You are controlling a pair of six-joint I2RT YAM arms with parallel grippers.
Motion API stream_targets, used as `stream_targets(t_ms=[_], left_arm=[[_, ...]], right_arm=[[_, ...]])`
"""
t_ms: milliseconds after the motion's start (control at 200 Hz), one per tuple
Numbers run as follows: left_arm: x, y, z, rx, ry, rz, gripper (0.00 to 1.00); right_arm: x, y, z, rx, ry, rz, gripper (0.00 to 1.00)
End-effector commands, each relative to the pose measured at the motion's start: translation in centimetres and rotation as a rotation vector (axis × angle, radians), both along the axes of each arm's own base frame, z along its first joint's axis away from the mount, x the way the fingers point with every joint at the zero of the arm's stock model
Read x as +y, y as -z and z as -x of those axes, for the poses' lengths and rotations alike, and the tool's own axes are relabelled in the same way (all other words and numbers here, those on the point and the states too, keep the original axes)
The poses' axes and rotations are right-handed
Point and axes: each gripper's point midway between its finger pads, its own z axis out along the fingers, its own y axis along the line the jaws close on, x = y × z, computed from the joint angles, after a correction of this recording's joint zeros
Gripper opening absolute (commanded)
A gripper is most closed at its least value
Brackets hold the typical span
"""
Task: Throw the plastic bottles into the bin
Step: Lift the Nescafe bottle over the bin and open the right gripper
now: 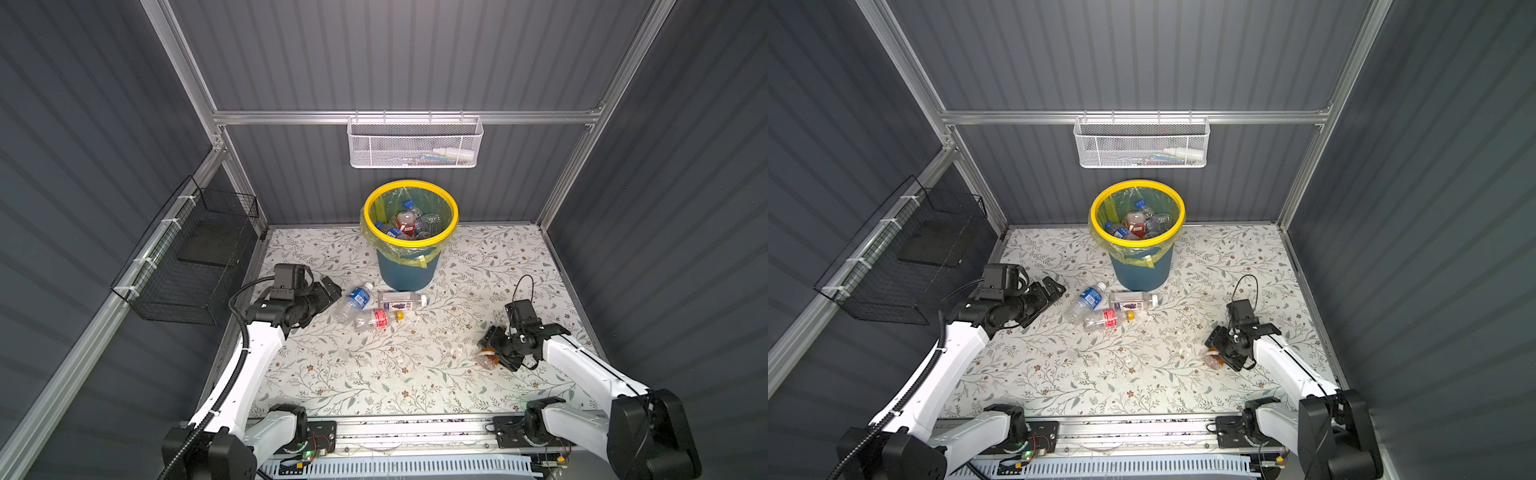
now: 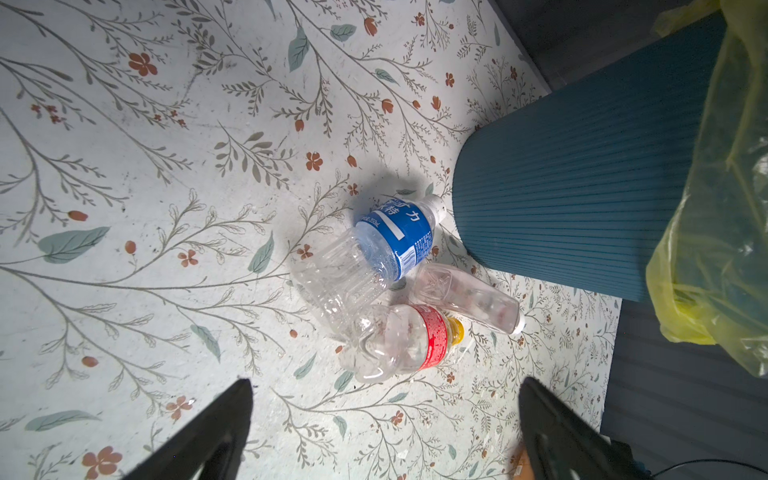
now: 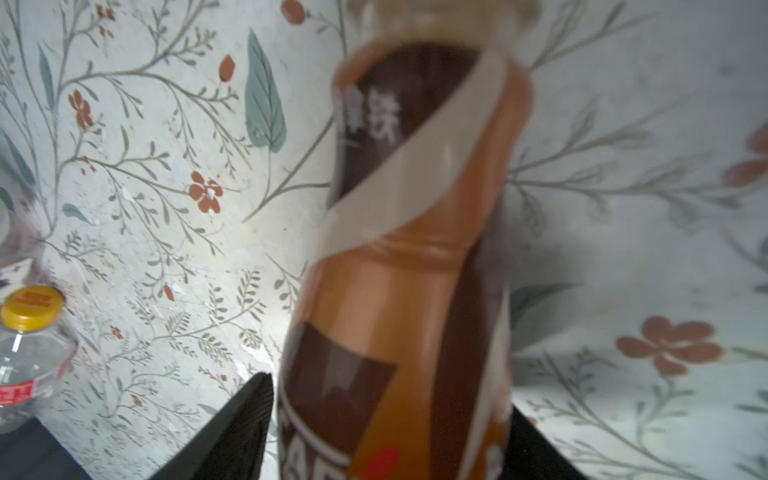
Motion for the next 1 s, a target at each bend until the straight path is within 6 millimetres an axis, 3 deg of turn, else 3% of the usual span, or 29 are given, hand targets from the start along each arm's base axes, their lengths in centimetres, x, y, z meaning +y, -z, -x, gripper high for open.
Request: stream_targets(t_ms=[0,125,280,360,445,520,560,650,670,690,720,771,826,891,946,996], left_arm=[[0.4,0.9,0.5,0.032,0.005,-0.023,1.0],[0.5,1.0,0.5,0.037,0.005,-0.029,1.0],[0.5,0.9,0.5,0.036,0.005,-0.032,1.0],[0.5,0.9,0.5,0.037,0.005,-0.03,1.0],[0.5,0.9,0.5,0.037,0.005,-0.028,1.0],[0.3,0.7,0.4,0.032,0.007,-0.019,1.0],[0.3,0.7,0.3,0.031,0.008,-0.016,1.0],[0.1,0.3,0.0,0.021,0.011,-0.004,1.0],[0.0,0.2,-0.1,0.018,0.01,-0.001,1.0],[0.0,0.1,-0.1,0.014,0.012,0.002,1.0],[-0.1,-0.1,-0.2,0.011,0.013,0.008,1.0],[-0.4,-0.4,-0.5,0.002,0.014,0.024,1.0],[-0.6,-0.9,-0.7,-0.007,0.017,0.039,1.0],[-0.8,-1.6,-0.8,-0.024,0.02,0.05,1.0],[-0.7,-2.1,-0.6,-0.034,0.018,0.049,1.0],[-0.4,-2.4,-0.4,-0.039,0.017,0.039,1.0]], right_arm=[[-0.7,0.3,1.0,0.031,-0.02,0.01,0.63],[-1.2,0.5,1.1,0.035,-0.004,0.005,0.51],[-1.4,-1.6,0.5,-0.038,-0.001,0.001,0.49],[-1.4,-4.1,-0.3,-0.1,-0.014,0.0,0.5],[-1.0,-8.3,-1.7,-0.196,-0.029,-0.017,0.51],[-0.1,-13.4,-3.5,-0.301,-0.048,-0.063,0.52],[0.5,-17.0,-5.0,-0.377,-0.059,-0.087,0.52],[3.7,-25.9,-8.3,-0.542,-0.151,-0.162,0.54],[4.5,-29.0,-9.0,-0.609,-0.177,-0.173,0.54],[5.8,-29.9,-10.4,-0.611,-0.208,-0.183,0.55],[7.5,-33.3,-11.9,-0.67,-0.254,-0.208,0.56],[10.2,-37.1,-14.4,-0.719,-0.309,-0.242,0.57],[12.0,-39.4,-17.6,-0.736,-0.332,-0.266,0.59],[12.6,-39.7,-21.2,-0.704,-0.316,-0.281,0.7],[12.7,-39.4,-22.4,-0.651,-0.312,-0.31,0.8],[12.4,-40.1,-21.9,-0.658,-0.324,-0.28,0.85]])
